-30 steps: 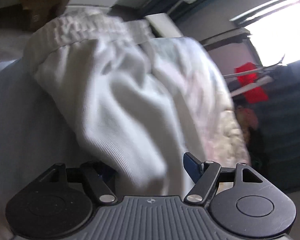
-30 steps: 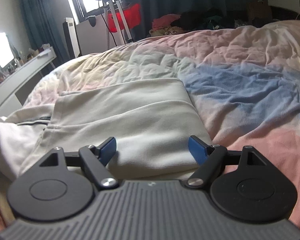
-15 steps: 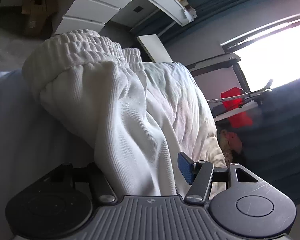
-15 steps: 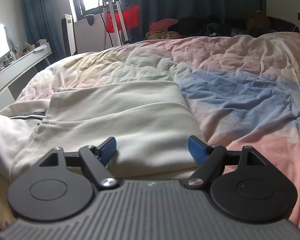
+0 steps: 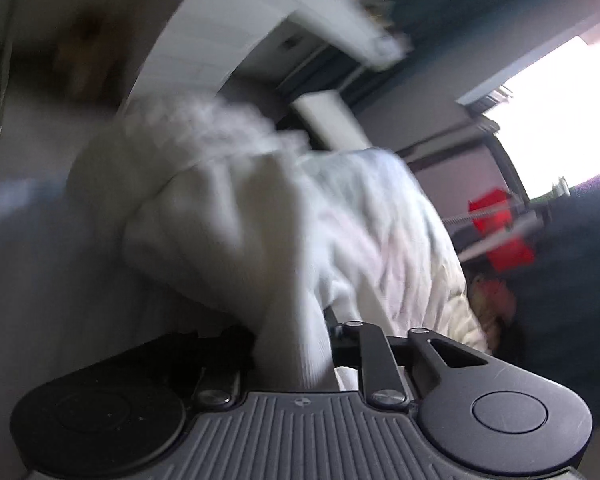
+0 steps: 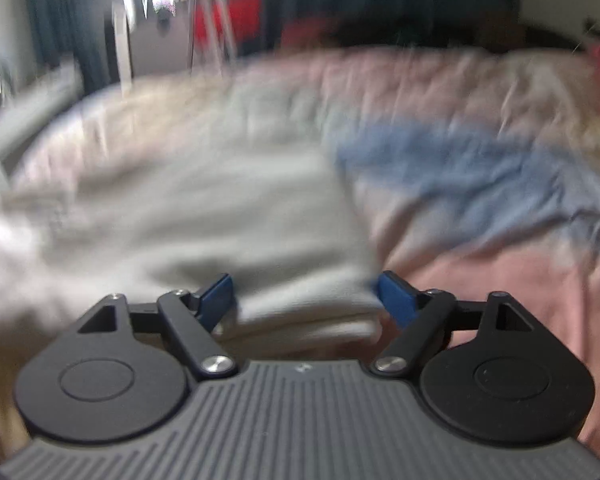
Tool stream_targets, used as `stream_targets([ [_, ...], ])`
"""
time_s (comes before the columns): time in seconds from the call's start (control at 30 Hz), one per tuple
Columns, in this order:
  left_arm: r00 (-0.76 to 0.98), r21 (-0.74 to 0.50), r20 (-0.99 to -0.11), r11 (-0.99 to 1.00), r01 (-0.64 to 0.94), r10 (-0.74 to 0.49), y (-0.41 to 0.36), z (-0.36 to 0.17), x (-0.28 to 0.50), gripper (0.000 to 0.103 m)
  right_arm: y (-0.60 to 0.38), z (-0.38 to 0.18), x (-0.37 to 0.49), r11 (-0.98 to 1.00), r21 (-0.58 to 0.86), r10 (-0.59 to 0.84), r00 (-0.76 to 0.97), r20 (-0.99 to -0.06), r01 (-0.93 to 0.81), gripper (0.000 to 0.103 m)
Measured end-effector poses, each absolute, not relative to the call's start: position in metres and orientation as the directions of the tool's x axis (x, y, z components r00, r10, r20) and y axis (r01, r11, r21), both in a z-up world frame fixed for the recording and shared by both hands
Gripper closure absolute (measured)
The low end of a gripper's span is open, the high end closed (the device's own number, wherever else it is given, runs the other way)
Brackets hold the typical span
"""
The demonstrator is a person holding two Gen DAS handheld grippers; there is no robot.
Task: Fold clothes
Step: 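Grasp the elastic waistband with the left gripper and lift it, then grasp the ribbed cuffs with the right gripper while the left gripper holds the waistband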
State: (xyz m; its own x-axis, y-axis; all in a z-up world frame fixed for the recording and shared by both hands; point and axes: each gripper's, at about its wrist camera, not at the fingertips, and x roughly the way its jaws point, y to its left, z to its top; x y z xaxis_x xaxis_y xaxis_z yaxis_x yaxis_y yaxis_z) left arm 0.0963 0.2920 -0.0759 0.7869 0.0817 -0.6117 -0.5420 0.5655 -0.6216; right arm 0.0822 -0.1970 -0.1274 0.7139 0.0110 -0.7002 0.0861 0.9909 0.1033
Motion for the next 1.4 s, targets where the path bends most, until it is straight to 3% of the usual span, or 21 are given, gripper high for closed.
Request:
stream_targets([
  [0.13,0.835,-0.431,-0.512,0.781,-0.453,0.202,0.237,-0.025,0.094,0.088,-0.208,-0.122,0.081,0.975,0.181,0.034,0.72,-0.693,0.128,0.018],
  [0.27,0.905,-0.246,-0.353,0.91,-0.333,0.236,0.147,0.016,0.083,0.088,-0.217,-0.115,0.076,0.958,0.241,0.048,0.74,-0.671,0.157,0.018],
  [0.47,0.979,-0.052,-0.155,0.989,-0.14,0.131,-0.013,0.029,0.114,0.089,-0.243,-0.096,0.068,0.915,0.345,0.051,0.79,-0.611,0.208,0.018],
  [0.53,0.988,-0.009,-0.135,0.997,-0.073,0.072,-0.064,0.018,0.119,0.089,-0.255,-0.089,0.065,0.9,0.369,0.035,0.808,-0.588,0.23,0.018],
  [0.67,0.977,0.133,-0.212,0.989,0.063,-0.034,-0.158,-0.04,0.132,0.089,-0.288,-0.08,0.056,0.854,0.434,0.0,0.833,-0.553,0.288,0.018],
  [0.77,0.913,0.225,-0.403,0.96,0.169,-0.067,-0.203,-0.102,0.154,0.089,-0.313,-0.083,0.055,0.807,0.495,0.006,0.834,-0.552,0.323,0.018],
  [0.83,0.866,0.245,-0.492,0.941,0.234,-0.087,-0.215,-0.129,0.164,0.076,-0.325,-0.089,0.055,0.775,0.539,0.03,0.834,-0.551,0.329,0.018],
  [0.97,0.85,0.369,-0.504,0.851,0.373,-0.154,-0.229,-0.127,0.157,0.067,-0.336,-0.102,0.057,0.681,0.674,0.155,0.843,-0.515,0.286,0.017],
  [1.03,0.837,0.42,-0.514,0.797,0.434,-0.186,-0.222,-0.121,0.141,0.049,-0.336,-0.107,0.059,0.626,0.741,0.227,0.852,-0.471,0.243,0.017],
  [1.13,0.828,0.484,-0.526,0.733,0.479,-0.194,-0.193,-0.112,0.123,0.033,-0.331,-0.111,0.064,0.576,0.79,0.287,0.854,-0.435,0.209,0.017],
  [1.27,0.826,0.53,-0.542,0.701,0.477,-0.152,-0.138,-0.12,0.104,0.029,-0.325,-0.122,0.07,0.557,0.796,0.29,0.842,-0.455,0.239,0.017],
  [1.4,0.85,0.529,-0.495,0.714,0.459,-0.18,-0.111,-0.12,0.079,0.024,-0.324,-0.141,0.083,0.497,0.823,0.311,0.829,-0.465,0.275,0.016],
])
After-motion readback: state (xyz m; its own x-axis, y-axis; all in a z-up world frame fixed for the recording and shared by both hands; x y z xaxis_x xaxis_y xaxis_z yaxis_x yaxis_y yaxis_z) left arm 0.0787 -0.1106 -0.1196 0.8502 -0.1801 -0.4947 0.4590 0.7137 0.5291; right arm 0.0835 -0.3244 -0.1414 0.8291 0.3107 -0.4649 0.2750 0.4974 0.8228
